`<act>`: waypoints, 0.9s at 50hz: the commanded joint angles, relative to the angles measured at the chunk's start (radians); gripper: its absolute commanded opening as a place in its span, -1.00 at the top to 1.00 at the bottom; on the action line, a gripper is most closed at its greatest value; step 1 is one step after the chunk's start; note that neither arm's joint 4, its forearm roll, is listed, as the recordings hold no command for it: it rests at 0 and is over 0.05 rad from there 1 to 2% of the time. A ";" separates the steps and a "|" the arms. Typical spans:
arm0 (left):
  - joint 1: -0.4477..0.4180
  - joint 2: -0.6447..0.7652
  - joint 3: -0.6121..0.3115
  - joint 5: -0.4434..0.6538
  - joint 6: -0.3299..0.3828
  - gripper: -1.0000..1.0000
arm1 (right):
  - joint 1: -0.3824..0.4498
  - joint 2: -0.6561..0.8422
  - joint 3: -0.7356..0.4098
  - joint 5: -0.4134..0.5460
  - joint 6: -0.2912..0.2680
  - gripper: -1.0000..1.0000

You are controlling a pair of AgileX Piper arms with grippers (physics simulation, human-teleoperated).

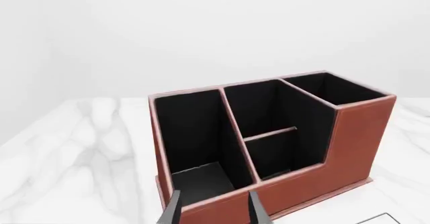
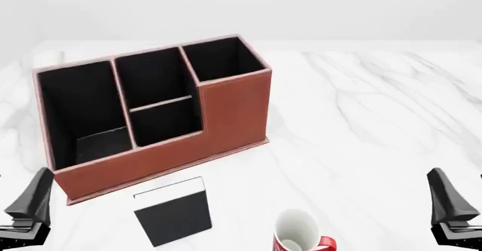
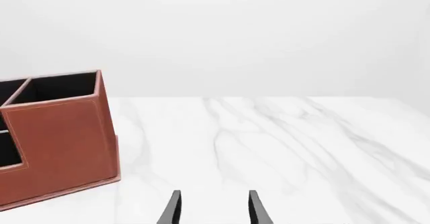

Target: Pick up the book and place it in the front compartment of the caddy.

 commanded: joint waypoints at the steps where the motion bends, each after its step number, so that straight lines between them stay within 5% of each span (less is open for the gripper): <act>1: 0.003 0.002 -0.003 0.002 -0.002 -1.00 | -0.001 0.019 -0.002 -0.003 0.009 -1.00; 28: 0.007 0.000 0.002 0.037 0.001 -1.00 | -0.001 0.017 -0.001 0.000 0.010 -1.00; 33: -0.046 0.016 0.002 0.063 0.005 -1.00 | -0.001 0.017 -0.001 0.000 0.010 -1.00; 40: -0.086 0.050 -0.168 0.168 0.049 -1.00 | -0.001 0.017 -0.001 0.000 0.010 -1.00; 45: -0.232 0.199 -0.290 0.199 0.183 -1.00 | 0.000 0.017 -0.001 0.000 0.010 -1.00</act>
